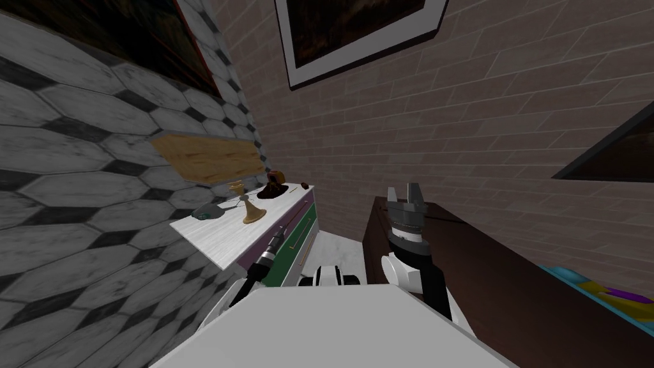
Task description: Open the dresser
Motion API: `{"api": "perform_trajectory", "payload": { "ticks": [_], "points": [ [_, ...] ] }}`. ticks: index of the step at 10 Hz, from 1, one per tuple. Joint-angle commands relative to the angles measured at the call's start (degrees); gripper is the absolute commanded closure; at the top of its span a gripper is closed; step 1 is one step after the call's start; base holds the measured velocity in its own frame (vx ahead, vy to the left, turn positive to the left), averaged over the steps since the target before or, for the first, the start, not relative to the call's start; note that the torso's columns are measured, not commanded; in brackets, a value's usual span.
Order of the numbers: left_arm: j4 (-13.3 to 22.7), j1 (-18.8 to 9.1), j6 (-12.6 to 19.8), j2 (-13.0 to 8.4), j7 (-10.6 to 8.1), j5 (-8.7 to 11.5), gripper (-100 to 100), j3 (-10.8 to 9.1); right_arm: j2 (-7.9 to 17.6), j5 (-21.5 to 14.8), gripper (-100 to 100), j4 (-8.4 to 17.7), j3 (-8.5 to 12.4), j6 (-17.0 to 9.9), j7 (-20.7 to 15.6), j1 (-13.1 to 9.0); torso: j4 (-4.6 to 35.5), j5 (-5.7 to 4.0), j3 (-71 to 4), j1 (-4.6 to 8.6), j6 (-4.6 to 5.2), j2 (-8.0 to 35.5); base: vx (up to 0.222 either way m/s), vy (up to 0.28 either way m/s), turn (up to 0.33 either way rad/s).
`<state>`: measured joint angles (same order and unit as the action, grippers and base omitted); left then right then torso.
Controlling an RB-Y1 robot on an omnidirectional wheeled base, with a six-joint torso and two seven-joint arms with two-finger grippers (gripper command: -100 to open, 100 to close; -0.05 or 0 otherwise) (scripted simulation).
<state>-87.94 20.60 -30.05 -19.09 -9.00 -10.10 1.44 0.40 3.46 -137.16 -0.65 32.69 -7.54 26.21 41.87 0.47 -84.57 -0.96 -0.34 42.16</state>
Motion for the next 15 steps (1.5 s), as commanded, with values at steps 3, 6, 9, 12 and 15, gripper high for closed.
{"api": "perform_trajectory", "payload": {
  "ticks": [3,6,9,12,15],
  "points": [
    [7.23,-6.13,0.56,0.78,1.07,0.52,100,-0.10,0.00,0.00,0,0.00,-0.01,0.00,0.00,0.00,-0.11,-0.10,-0.27,0.10,-0.12,-0.46,-0.044,0.009,-0.012],
    [10.63,-9.68,0.56,3.29,3.36,1.38,100,0.26,0.00,0.00,0,0.00,0.00,0.00,0.00,0.01,-0.26,0.04,-0.23,-0.03,-0.13,-0.40,-0.032,0.006,0.051],
    [13.59,-14.90,0.56,3.29,3.36,1.38,100,0.26,0.00,0.00,0,0.01,0.00,0.00,0.00,0.00,-0.05,-0.10,-0.11,0.17,-0.09,-0.18,-0.086,0.027,0.007],
    [15.80,-14.90,0.56,3.29,3.36,1.38,100,0.26,0.00,0.00,0,0.00,-0.01,0.00,0.00,0.01,-0.23,-0.10,-0.45,0.18,-0.03,-0.71,0.004,-0.003,0.003],
    [19.13,-18.39,0.55,5.81,5.65,2.25,100,0.63,0.00,0.00,0,0.00,0.00,0.00,0.00,0.01,-0.28,-0.01,-0.34,0.11,-0.02,-0.53,-0.035,0.017,0.035]
  ]
}}
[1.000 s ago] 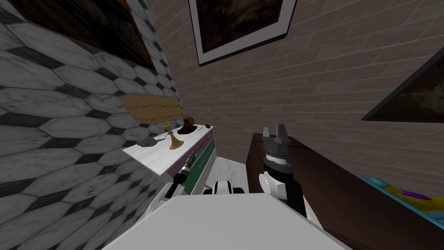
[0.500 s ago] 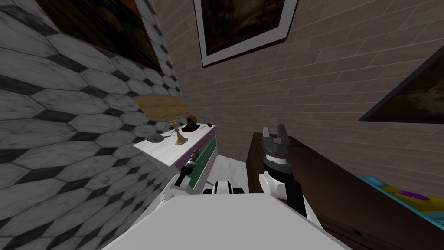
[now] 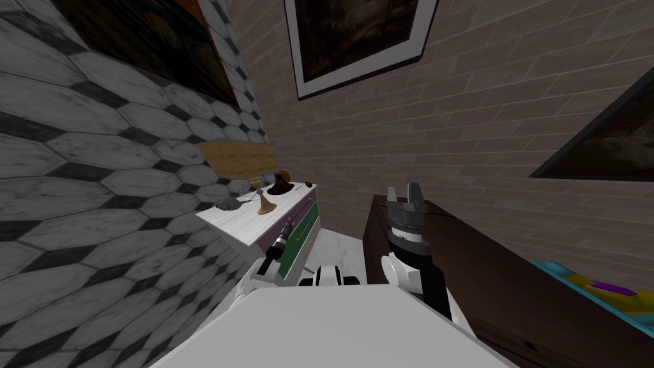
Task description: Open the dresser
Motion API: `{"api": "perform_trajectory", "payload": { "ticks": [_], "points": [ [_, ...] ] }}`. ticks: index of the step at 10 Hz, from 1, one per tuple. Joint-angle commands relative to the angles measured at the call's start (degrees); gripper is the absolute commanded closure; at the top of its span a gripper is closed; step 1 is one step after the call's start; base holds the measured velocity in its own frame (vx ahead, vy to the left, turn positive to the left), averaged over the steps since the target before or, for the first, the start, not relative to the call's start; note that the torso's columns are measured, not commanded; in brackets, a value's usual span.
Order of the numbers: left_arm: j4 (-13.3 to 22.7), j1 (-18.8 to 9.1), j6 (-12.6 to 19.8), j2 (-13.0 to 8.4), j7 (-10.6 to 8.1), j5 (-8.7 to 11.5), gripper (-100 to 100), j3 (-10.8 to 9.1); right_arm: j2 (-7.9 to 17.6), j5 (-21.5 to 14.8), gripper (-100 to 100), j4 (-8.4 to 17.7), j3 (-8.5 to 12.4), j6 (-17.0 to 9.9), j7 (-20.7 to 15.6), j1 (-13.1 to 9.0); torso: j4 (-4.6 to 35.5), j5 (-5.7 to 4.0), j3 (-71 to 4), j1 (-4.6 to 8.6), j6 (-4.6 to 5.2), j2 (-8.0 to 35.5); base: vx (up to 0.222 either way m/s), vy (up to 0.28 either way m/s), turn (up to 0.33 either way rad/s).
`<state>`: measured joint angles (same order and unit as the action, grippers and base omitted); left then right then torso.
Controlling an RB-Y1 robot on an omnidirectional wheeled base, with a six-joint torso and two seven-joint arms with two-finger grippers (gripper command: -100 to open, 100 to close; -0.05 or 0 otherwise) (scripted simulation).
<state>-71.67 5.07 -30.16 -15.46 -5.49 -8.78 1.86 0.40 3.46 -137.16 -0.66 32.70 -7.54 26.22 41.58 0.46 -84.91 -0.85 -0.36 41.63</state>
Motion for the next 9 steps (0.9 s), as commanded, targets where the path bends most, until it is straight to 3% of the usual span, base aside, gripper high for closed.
{"api": "perform_trajectory", "payload": {
  "ticks": [1,2,5,7,8,9],
  "points": [
    [4.45,-5.08,0.66,2.18,2.14,0.94,100,0.20,0.00,0.00,0,0.00,0.00,0.00,0.00,-0.01,0.21,-0.04,0.20,-0.08,0.04,0.37,-0.149,0.058,0.031],
    [6.29,-7.67,0.66,2.18,2.14,0.94,100,0.20,0.00,0.00,0,0.01,0.00,-0.01,0.00,-0.02,0.22,-0.06,0.31,0.05,-0.02,0.52,-0.080,0.015,-0.001],
    [10.21,-8.14,0.66,2.18,2.14,0.94,100,0.20,0.00,0.00,0,0.00,0.00,0.00,0.00,-0.01,-0.13,-0.08,-0.17,0.29,0.09,-0.26,-0.007,-0.006,0.006],
    [10.37,-8.14,0.66,2.18,2.14,0.94,100,0.20,0.00,0.00,0,0.00,0.00,0.00,0.00,0.00,-0.14,-0.03,-0.17,0.17,0.12,-0.24,0.008,-0.001,0.002],
    [11.98,-11.97,0.66,4.70,4.43,1.80,100,0.56,0.00,0.00,0,0.00,0.00,0.00,0.00,0.00,-0.09,-0.04,-0.10,0.20,0.16,-0.13,-0.117,0.032,0.123],
    [12.54,-13.61,0.66,4.70,4.43,1.80,100,0.56,0.00,0.00,0,0.00,0.00,0.00,0.00,-0.01,0.07,-0.07,0.14,0.28,0.25,0.31,-0.138,0.049,0.022]
  ]
}}
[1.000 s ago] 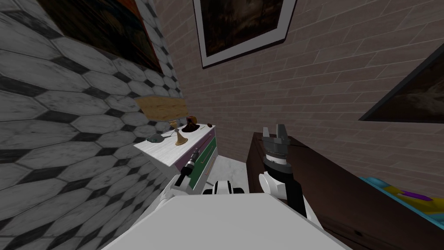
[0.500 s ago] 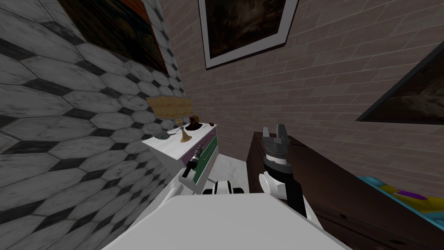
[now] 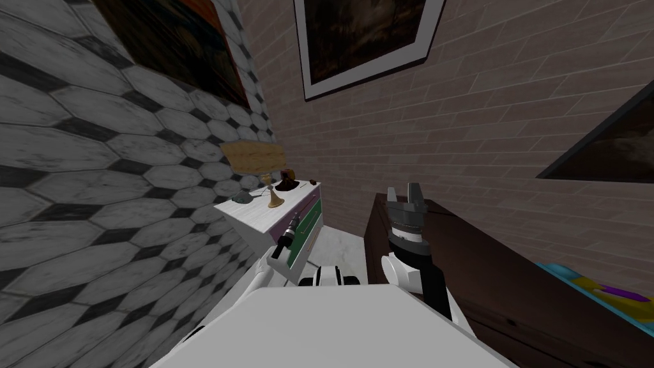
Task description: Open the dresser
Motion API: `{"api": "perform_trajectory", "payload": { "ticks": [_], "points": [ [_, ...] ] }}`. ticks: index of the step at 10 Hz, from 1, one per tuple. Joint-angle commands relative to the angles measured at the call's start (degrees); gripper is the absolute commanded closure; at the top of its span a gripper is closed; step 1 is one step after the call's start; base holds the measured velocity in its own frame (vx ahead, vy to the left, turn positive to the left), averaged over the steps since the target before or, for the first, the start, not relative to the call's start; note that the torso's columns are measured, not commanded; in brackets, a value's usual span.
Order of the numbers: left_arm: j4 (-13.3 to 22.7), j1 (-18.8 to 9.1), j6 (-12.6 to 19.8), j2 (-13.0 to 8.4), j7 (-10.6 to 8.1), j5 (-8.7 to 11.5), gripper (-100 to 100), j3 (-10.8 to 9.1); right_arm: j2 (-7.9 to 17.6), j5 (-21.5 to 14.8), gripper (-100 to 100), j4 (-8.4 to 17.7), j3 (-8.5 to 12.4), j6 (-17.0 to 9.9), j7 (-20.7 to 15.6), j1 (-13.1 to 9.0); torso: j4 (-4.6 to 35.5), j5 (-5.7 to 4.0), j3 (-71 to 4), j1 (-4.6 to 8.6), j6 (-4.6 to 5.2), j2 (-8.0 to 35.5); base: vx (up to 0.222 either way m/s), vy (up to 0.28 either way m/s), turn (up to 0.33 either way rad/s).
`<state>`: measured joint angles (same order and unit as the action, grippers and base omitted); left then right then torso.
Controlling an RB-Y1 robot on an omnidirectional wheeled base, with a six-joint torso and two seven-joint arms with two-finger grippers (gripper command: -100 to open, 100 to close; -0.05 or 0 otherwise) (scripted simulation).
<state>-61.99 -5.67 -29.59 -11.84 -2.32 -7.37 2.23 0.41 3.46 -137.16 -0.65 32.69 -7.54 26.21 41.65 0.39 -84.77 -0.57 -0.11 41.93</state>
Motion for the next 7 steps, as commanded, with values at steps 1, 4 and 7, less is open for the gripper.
{"api": "perform_trajectory", "payload": {
  "ticks": [1,4,7],
  "points": [
    [3.80,-4.87,0.08,1.08,1.26,0.39,100,0.20,0.00,0.00,0,0.01,0.00,0.00,0.00,-0.01,0.06,-0.04,0.14,0.06,-0.08,0.18,-0.085,0.036,-0.002],
    [8.06,-6.17,0.08,1.08,1.26,0.39,100,0.20,-0.01,0.00,0,0.00,-0.01,0.00,0.00,0.00,-0.04,-0.18,-0.26,0.40,0.04,-0.44,-0.010,0.001,0.004],
    [9.55,-6.17,0.08,1.08,1.26,0.39,100,0.20,0.00,0.00,0,0.00,-0.01,0.00,0.00,0.01,-0.28,0.01,-0.36,0.08,0.08,-0.61,0.007,-0.003,0.000]
  ]
}}
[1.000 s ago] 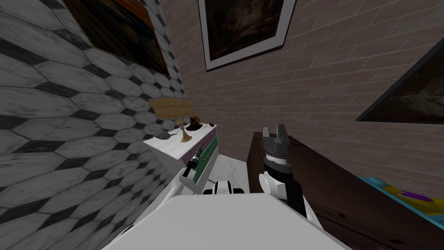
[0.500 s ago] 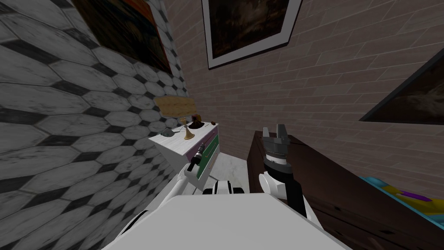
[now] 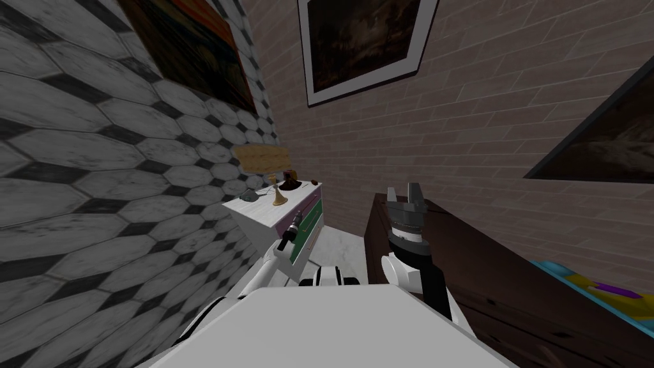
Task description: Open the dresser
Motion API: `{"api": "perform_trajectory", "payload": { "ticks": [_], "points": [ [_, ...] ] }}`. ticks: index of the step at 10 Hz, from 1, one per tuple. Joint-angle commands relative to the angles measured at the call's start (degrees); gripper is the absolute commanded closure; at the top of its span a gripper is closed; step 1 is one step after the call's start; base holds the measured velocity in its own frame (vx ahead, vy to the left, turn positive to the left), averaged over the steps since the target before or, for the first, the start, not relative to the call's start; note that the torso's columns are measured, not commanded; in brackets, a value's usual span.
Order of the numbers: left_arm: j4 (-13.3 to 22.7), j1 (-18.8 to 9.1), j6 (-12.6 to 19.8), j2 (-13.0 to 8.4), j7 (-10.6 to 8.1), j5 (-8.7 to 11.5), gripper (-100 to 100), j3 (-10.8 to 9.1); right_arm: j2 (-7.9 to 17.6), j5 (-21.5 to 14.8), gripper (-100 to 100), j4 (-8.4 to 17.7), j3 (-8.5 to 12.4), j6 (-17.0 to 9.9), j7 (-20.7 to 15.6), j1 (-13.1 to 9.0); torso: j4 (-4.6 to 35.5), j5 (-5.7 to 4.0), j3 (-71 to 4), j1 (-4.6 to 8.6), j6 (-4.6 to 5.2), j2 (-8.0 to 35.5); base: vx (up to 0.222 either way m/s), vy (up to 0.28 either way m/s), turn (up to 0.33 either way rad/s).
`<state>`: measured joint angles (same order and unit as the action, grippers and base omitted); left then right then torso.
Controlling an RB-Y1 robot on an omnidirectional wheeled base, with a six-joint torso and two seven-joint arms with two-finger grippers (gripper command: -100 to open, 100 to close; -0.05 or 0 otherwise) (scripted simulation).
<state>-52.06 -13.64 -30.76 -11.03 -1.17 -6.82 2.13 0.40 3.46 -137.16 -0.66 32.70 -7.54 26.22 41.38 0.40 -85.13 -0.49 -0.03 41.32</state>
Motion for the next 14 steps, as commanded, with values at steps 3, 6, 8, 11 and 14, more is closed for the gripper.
{"api": "perform_trajectory", "payload": {
  "ticks": [3,6,8,11,14],
  "points": [
    [-1.25,-0.74,3.30,0.02,-0.38,-0.49,100,1.00,0.00,0.00,0,0.01,0.00,0.00,0.00,-0.01,0.29,-0.11,0.24,0.24,0.21,0.39,-0.056,-0.002,-0.046],
    [-1.28,-2.62,6.37,-0.45,-1.13,-0.86,100,1.97,0.00,0.00,0,0.00,-0.01,0.00,0.00,-0.02,0.18,-0.14,0.07,0.34,0.17,0.14,-0.090,-0.020,-0.061],
    [-1.32,-4.51,9.25,-0.93,-1.87,-1.23,100,2.94,0.00,0.00,0,0.00,0.00,0.00,0.00,-0.01,0.23,-0.15,0.05,0.25,0.10,0.10,-0.078,-0.026,-0.050],
    [-1.36,-6.39,12.35,-1.40,-2.62,-1.60,100,3.90,0.00,0.00,0,0.00,0.00,0.00,0.00,-0.01,0.33,-0.19,0.11,0.29,0.16,0.19,-0.067,-0.012,-0.049],
    [-1.91,-7.89,14.01,-1.85,-3.13,-1.81,100,4.39,0.00,0.00,0,0.01,-0.01,0.00,0.00,-0.01,0.45,-0.29,0.23,0.52,0.18,0.42,-0.088,-0.023,-0.062]
  ]
}}
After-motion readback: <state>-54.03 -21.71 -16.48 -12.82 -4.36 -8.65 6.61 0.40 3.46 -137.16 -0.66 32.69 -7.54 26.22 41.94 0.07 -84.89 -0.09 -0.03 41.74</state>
